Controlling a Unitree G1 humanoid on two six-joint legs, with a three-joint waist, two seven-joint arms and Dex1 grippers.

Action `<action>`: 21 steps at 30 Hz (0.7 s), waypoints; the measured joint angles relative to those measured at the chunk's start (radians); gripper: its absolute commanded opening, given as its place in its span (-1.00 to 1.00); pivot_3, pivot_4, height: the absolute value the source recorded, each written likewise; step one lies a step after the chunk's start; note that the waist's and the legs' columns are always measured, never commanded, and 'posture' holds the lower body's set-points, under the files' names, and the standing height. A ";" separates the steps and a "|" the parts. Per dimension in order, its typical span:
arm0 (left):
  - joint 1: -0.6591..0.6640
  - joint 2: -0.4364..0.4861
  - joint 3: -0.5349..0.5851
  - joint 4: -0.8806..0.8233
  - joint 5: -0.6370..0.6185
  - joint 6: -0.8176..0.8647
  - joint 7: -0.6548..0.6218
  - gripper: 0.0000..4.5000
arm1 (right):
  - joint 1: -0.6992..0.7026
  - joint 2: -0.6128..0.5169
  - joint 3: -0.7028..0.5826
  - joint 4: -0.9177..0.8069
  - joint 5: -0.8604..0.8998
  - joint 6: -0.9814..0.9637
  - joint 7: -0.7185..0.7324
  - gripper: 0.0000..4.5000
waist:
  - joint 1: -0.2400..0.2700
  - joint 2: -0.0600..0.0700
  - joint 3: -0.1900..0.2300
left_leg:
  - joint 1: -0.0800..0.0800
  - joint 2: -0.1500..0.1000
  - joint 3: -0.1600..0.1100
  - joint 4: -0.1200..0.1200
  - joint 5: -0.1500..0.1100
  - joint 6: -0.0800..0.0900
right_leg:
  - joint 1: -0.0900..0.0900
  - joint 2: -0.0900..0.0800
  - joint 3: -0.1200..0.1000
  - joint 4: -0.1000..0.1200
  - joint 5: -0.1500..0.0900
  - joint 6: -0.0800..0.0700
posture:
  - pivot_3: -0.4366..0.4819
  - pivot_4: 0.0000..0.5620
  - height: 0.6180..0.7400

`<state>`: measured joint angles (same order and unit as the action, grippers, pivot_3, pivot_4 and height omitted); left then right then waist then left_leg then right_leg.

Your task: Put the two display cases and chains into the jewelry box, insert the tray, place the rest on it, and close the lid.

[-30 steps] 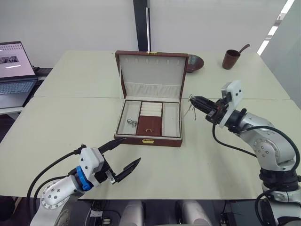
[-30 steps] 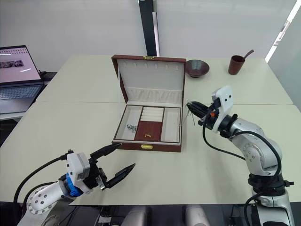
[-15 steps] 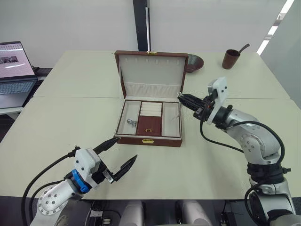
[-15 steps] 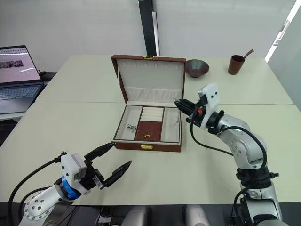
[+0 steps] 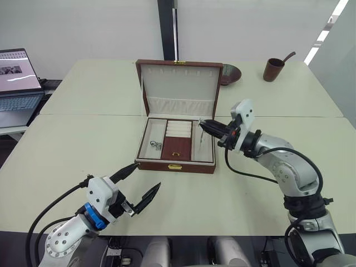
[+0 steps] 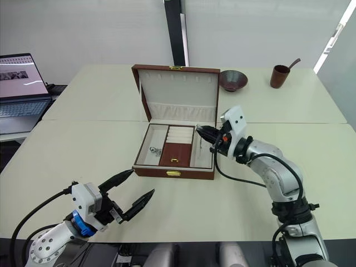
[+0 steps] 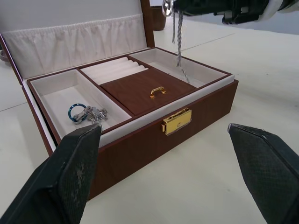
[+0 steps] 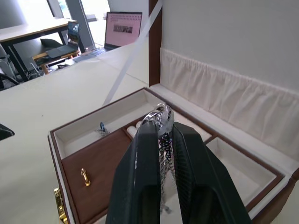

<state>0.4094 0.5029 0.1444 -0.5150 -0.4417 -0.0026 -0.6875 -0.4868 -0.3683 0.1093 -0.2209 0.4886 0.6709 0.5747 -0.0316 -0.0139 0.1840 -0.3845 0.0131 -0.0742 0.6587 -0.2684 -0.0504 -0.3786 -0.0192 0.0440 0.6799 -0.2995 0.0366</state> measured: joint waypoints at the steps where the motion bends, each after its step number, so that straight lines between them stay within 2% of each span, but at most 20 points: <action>1: -0.001 0.000 0.000 0.000 0.000 0.000 0.000 1.00 | 0.005 0.000 0.005 0.008 -0.007 -0.006 0.003 -0.93 | 0.000 0.000 0.000 | 0.000 0.000 0.000 0.000 0.000 0.000 | 0.000 0.000 0.000 0.000 0.000 0.000 | -0.05 -0.47 1.00; 8: -0.006 -0.001 -0.002 0.000 0.003 0.000 0.000 1.00 | 0.039 0.000 0.023 0.034 -0.039 -0.029 0.024 -0.93 | 0.000 0.000 0.000 | 0.000 0.000 0.000 0.000 0.000 0.000 | 0.000 0.000 0.000 0.000 0.000 0.000 | -0.05 -0.47 1.00; 10: -0.009 -0.001 -0.002 0.000 0.004 0.000 0.000 1.00 | 0.043 0.000 0.024 0.034 -0.039 -0.030 0.033 -0.61 | 0.000 0.000 0.000 | 0.000 0.000 0.000 0.000 0.000 0.000 | 0.000 0.000 0.000 0.000 0.000 0.000 | -0.05 -0.47 1.00; 11: -0.010 -0.001 -0.002 0.000 0.004 0.000 0.000 1.00 | 0.043 0.000 0.023 0.034 -0.039 -0.031 0.035 -0.55 | 0.000 0.000 0.000 | 0.000 0.000 0.000 0.000 0.000 0.000 | 0.000 0.000 0.000 0.000 0.000 0.000 | -0.05 -0.47 1.00; 21: -0.032 0.008 0.004 0.001 -0.020 0.057 0.003 1.00 | 0.042 -0.018 -0.037 0.027 0.003 -0.033 0.078 0.65 | 0.000 0.000 0.001 | 0.000 0.000 0.000 0.000 0.000 0.000 | -0.001 0.000 0.000 0.000 0.000 0.000 | -0.05 -0.47 1.00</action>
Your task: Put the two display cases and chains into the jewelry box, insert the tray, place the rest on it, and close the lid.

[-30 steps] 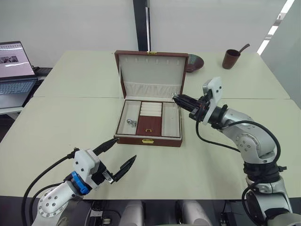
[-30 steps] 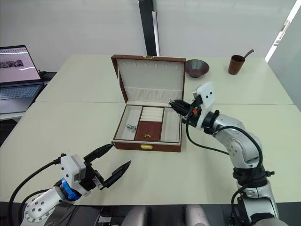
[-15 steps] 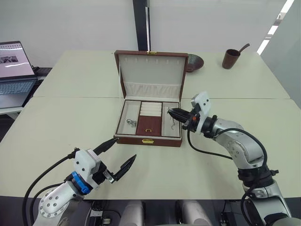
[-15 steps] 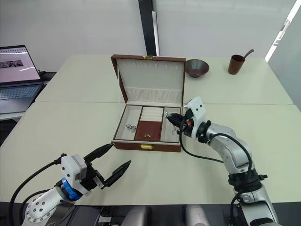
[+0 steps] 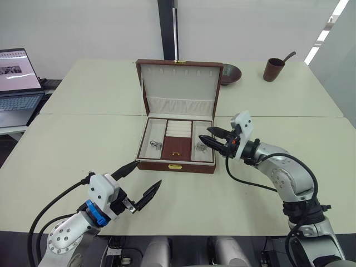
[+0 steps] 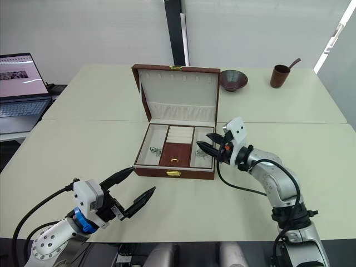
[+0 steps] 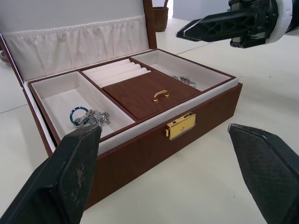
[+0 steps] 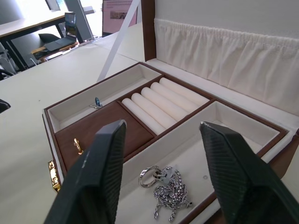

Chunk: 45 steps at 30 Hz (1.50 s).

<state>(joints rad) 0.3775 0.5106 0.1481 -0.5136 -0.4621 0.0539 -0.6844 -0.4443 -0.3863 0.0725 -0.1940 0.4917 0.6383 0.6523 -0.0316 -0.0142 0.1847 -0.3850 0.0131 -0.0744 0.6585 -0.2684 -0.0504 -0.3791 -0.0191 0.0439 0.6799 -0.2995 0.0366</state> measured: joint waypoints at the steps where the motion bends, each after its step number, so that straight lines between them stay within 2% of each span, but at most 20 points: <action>1: -0.003 0.011 0.009 0.005 -0.019 0.016 -0.008 1.00 | 0.003 -0.017 -0.008 -0.003 0.004 -0.001 0.019 0.79 | 0.000 0.000 0.000 | 0.000 0.000 0.000 0.000 0.000 0.000 | 0.000 0.000 0.000 0.000 0.000 0.000 | -0.05 -0.47 1.00; 2: -0.016 0.029 0.031 0.018 -0.046 0.039 -0.021 1.00 | 0.014 -0.049 -0.022 -0.007 0.009 -0.010 0.047 0.94 | 0.002 0.000 0.001 | 0.000 0.000 0.000 0.000 0.000 0.000 | 0.000 0.000 -0.001 0.000 0.000 0.000 | -0.05 -0.47 1.00; 3: -0.029 0.051 0.061 0.037 -0.070 0.056 -0.032 1.00 | 0.028 -0.082 -0.041 -0.007 0.016 -0.021 0.075 0.99 | 0.005 -0.001 0.001 | -0.001 0.000 0.000 0.000 0.000 0.000 | 0.000 0.000 -0.002 0.000 0.000 0.000 | -0.05 -0.47 1.00; 7: -0.061 0.137 0.190 0.140 -0.133 0.119 -0.084 1.00 | 0.086 -0.230 -0.146 0.047 0.018 -0.092 0.188 0.99 | 0.004 -0.001 0.002 | -0.001 -0.001 0.001 0.000 0.000 0.000 | 0.000 0.000 -0.001 -0.001 0.000 0.000 | -0.05 -0.47 1.00; 13: -0.126 0.248 0.286 0.339 -0.149 0.163 -0.177 1.00 | 0.172 -0.387 -0.221 0.245 -0.040 -0.248 0.340 0.99 | 0.001 -0.001 0.003 | -0.001 0.000 0.002 0.000 0.000 0.000 | -0.001 0.001 -0.001 0.000 -0.001 -0.001 | -0.05 -0.47 1.00; 17: -0.204 0.299 0.334 0.461 -0.131 0.156 -0.196 1.00 | 0.190 -0.446 -0.259 0.375 -0.073 -0.340 0.400 0.99 | -0.001 -0.001 0.003 | 0.000 0.000 0.003 0.000 0.000 0.000 | 0.000 0.000 0.000 0.000 -0.001 -0.001 | -0.05 -0.47 1.00; 29: -0.273 0.392 0.375 0.710 -0.051 0.112 -0.287 1.00 | 0.200 -0.499 -0.306 0.551 -0.118 -0.443 0.459 0.99 | -0.001 -0.001 0.003 | 0.000 0.001 0.003 -0.001 0.000 0.000 | -0.001 0.000 0.000 0.000 -0.001 -0.001 | -0.05 -0.47 1.00; 39: -0.278 0.388 0.394 0.724 -0.040 0.111 -0.306 1.00 | 0.218 -0.498 -0.306 0.545 -0.128 -0.452 0.443 0.99 | -0.001 -0.001 0.003 | 0.000 0.001 0.003 -0.001 0.000 0.000 | -0.001 -0.001 0.000 0.000 -0.001 -0.001 | -0.05 -0.47 1.00; 45: -0.315 0.369 0.391 0.734 -0.018 0.096 -0.270 1.00 | 0.212 -0.487 -0.305 0.515 -0.127 -0.425 0.419 0.99 | 0.000 -0.001 0.003 | 0.000 0.001 0.003 -0.001 0.000 0.000 | -0.001 -0.001 0.000 0.001 0.000 -0.001 | -0.05 -0.47 1.00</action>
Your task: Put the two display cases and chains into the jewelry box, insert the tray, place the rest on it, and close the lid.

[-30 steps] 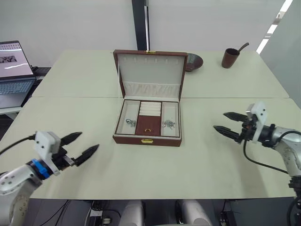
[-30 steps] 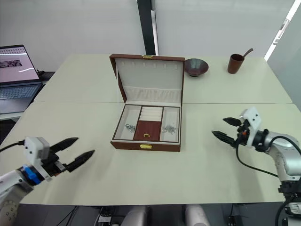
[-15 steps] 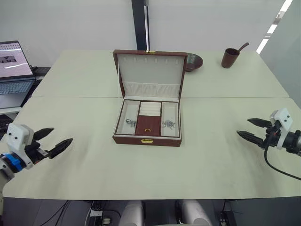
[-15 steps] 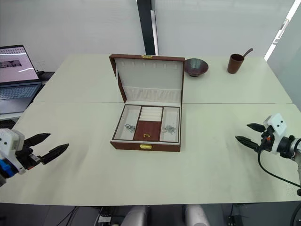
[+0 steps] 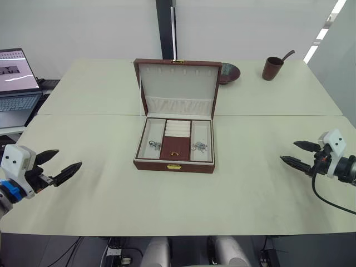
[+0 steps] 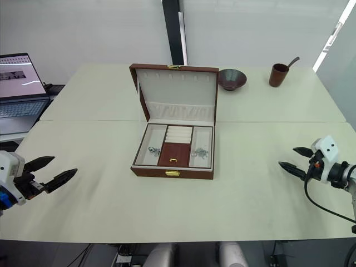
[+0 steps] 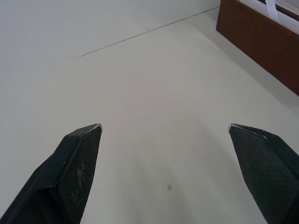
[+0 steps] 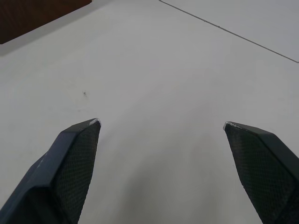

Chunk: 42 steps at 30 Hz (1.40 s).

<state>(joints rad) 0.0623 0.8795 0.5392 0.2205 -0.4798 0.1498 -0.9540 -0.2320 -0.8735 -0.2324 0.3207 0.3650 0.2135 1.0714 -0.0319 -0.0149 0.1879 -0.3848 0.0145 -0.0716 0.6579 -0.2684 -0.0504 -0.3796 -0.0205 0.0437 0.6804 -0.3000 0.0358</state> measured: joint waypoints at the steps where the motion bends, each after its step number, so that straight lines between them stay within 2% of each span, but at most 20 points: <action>1: -0.019 -0.014 -0.004 0.000 0.001 0.000 0.012 1.00 | -0.011 0.017 0.002 -0.013 0.001 0.013 -0.011 0.99 | 0.000 0.000 0.000 | 0.000 0.000 0.000 0.000 0.000 0.000 | 0.000 0.000 0.000 0.000 0.000 0.000 | -0.05 -0.47 1.00; 6: -0.127 -0.100 -0.093 -0.007 0.040 0.013 0.089 1.00 | -0.083 0.135 0.029 -0.101 0.019 0.089 -0.092 0.99 | 0.000 0.000 0.000 | 0.000 -0.001 -0.001 0.000 0.000 0.000 | 0.000 0.000 0.000 0.001 0.001 0.001 | -0.05 -0.47 1.00; 9: -0.173 -0.149 -0.179 -0.011 0.077 0.020 0.118 0.74 | -0.106 0.193 0.060 -0.174 0.035 0.134 -0.136 0.72 | 0.001 0.000 0.000 | -0.001 -0.001 -0.002 0.000 0.000 0.000 | 0.000 0.000 0.000 0.000 0.001 0.001 | -0.05 -0.47 1.00; 13: -0.268 -0.196 -0.241 0.026 0.110 0.022 0.151 0.15 | -0.116 0.267 0.135 -0.234 0.007 0.161 -0.189 0.11 | 0.002 0.000 0.000 | -0.003 -0.001 -0.003 0.001 0.000 0.000 | -0.001 0.000 -0.001 0.000 0.001 0.001 | -0.05 -0.47 1.00; 17: -0.335 -0.224 -0.279 0.068 0.134 0.018 0.162 -0.43 | -0.142 0.323 0.202 -0.234 -0.032 0.168 -0.228 -0.34 | 0.002 0.000 0.000 | -0.003 -0.002 -0.004 0.002 0.000 0.000 | -0.002 0.000 -0.001 0.001 0.001 0.001 | -0.05 -0.47 1.00; 21: -0.401 -0.295 -0.366 0.114 0.180 0.017 0.163 -1.00 | -0.188 0.389 0.273 -0.233 -0.067 0.164 -0.245 -0.78 | 0.001 0.000 0.000 | -0.003 -0.003 -0.003 0.002 0.000 0.000 | -0.002 0.000 -0.001 0.001 0.001 0.002 | -0.05 -0.47 1.00; 23: -0.413 -0.311 -0.399 0.132 0.195 0.016 0.156 -1.00 | -0.189 0.411 0.298 -0.233 -0.071 0.164 -0.244 -0.99 | 0.001 0.000 0.000 | -0.005 -0.003 -0.003 0.002 0.000 0.000 | -0.004 0.001 -0.001 0.001 0.001 0.002 | -0.05 -0.47 1.00; 26: -0.417 -0.320 -0.421 0.139 0.202 0.017 0.147 -1.00 | -0.189 0.424 0.320 -0.233 -0.073 0.167 -0.240 -0.99 | 0.001 0.000 0.000 | -0.011 -0.003 -0.005 0.004 0.000 -0.001 | -0.009 0.000 -0.001 0.003 0.002 0.002 | -0.05 -0.47 1.00; 31: -0.410 -0.332 -0.429 0.124 0.202 0.035 0.135 -1.00 | -0.190 0.438 0.346 -0.241 -0.081 0.178 -0.237 -0.99 | -0.001 0.000 0.000 | -0.011 -0.002 -0.005 0.004 0.000 0.000 | -0.009 0.001 -0.001 0.003 0.002 0.002 | -0.05 -0.47 1.00; 42: -0.252 -0.296 -0.421 -0.134 0.169 0.200 0.111 -1.00 | -0.117 0.421 0.331 -0.366 -0.073 0.263 -0.227 -0.99 | -0.001 0.000 -0.001 | -0.010 -0.002 -0.006 0.003 0.000 0.000 | -0.008 0.000 -0.001 0.001 0.002 0.002 | -0.05 -0.47 1.00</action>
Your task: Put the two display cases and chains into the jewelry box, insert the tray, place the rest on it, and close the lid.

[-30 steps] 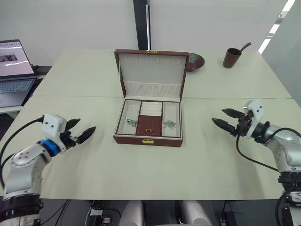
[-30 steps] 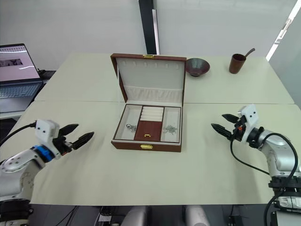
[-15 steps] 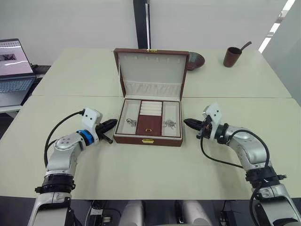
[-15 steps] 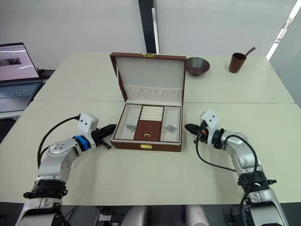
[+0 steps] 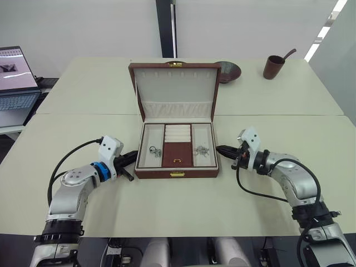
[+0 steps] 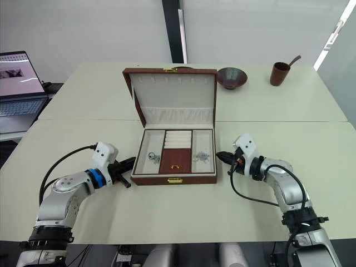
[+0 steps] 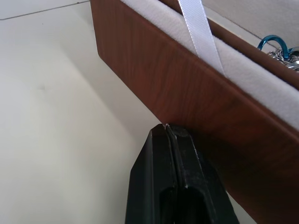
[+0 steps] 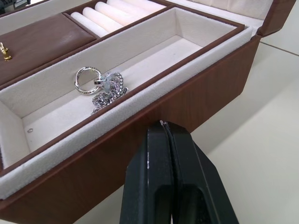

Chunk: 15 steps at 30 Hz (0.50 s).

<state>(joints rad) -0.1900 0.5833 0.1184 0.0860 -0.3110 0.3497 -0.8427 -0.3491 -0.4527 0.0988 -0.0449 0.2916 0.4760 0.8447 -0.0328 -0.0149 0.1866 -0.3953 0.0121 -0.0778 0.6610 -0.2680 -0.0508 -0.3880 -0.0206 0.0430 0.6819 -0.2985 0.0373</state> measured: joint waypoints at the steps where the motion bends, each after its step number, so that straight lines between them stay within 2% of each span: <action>1: 0.014 0.004 0.000 -0.022 -0.001 0.015 0.000 -1.00 | 0.014 -0.003 -0.002 -0.019 0.005 0.011 0.000 -0.99 | 0.000 0.000 0.000 | 0.001 0.000 0.000 0.000 0.000 0.000 | 0.001 0.000 0.000 0.000 0.000 0.000 | -0.05 -0.47 1.00; 15: 0.122 0.016 0.003 -0.197 -0.001 0.122 0.000 -1.00 | 0.157 -0.082 -0.021 -0.200 0.051 0.132 0.033 -0.99 | 0.002 0.003 -0.005 | 0.003 0.000 0.000 0.000 0.000 0.000 | 0.003 0.000 0.000 -0.001 0.000 0.000 | -0.05 -0.47 1.00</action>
<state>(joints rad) -0.0677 0.5994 0.1214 -0.1112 -0.3124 0.4718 -0.8427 -0.1922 -0.5350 0.0777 -0.2450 0.3424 0.6083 0.8779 -0.0305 -0.0120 0.1818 -0.3923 0.0120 -0.0776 0.6606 -0.2682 -0.0506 -0.3847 -0.0209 0.0434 0.6810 -0.2987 0.0374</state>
